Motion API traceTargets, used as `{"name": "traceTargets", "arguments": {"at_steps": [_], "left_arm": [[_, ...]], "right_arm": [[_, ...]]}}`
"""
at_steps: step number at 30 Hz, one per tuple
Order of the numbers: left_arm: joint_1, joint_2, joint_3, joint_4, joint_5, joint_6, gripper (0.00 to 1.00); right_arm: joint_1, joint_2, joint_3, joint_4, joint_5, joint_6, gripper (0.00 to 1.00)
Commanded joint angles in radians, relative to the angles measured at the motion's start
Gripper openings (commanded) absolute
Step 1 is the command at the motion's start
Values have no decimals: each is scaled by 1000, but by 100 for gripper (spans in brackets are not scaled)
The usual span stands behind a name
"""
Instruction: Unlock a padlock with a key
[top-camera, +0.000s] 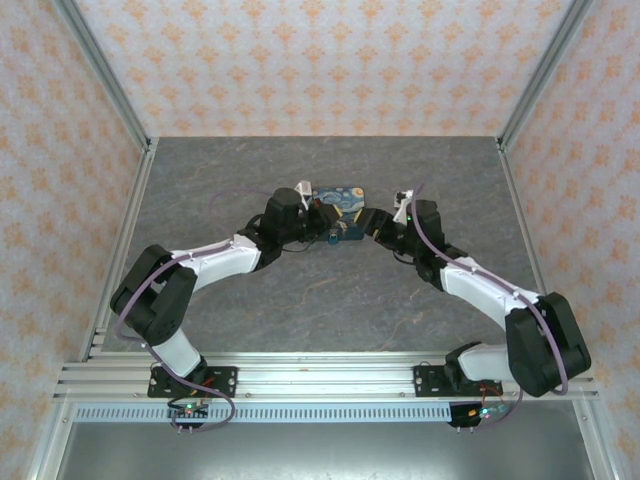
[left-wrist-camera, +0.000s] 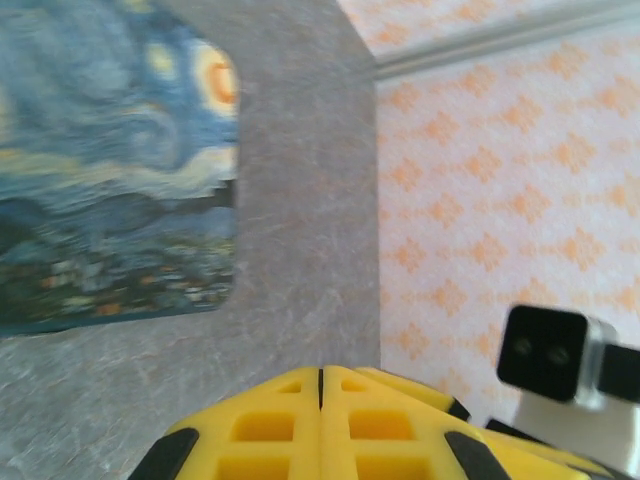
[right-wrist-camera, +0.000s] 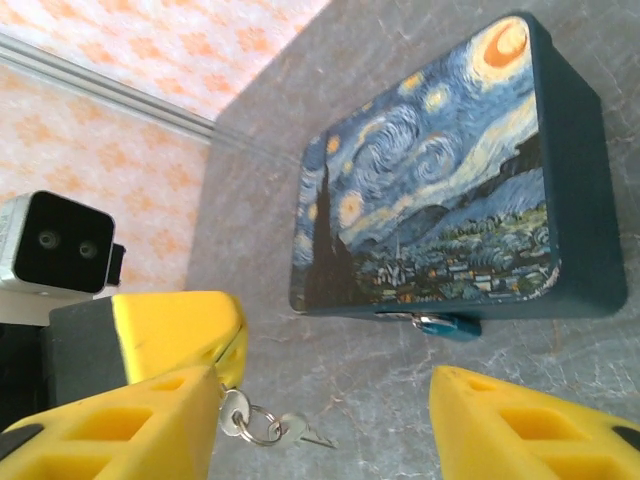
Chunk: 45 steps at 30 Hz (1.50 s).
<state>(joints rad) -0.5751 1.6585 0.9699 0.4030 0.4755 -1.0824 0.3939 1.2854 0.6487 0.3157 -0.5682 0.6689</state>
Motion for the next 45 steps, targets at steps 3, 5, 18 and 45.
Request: {"name": "traceTargets", "arguments": {"at_steps": [3,5,18,45], "left_arm": [[21,0,65,-21,144,207,0],[27,6,69,-18,148,204,0],[32,37,66,91,171,110,0],[11,58,98,72,134,68,1]], "right_arm": [[-38,-32,-28,177,-222,6,57],[-40,-32,-27,194,-256,5,57],[-40,61,-26,295,-304,48,51],[-40,158,-13,362,-315,78,0]]}}
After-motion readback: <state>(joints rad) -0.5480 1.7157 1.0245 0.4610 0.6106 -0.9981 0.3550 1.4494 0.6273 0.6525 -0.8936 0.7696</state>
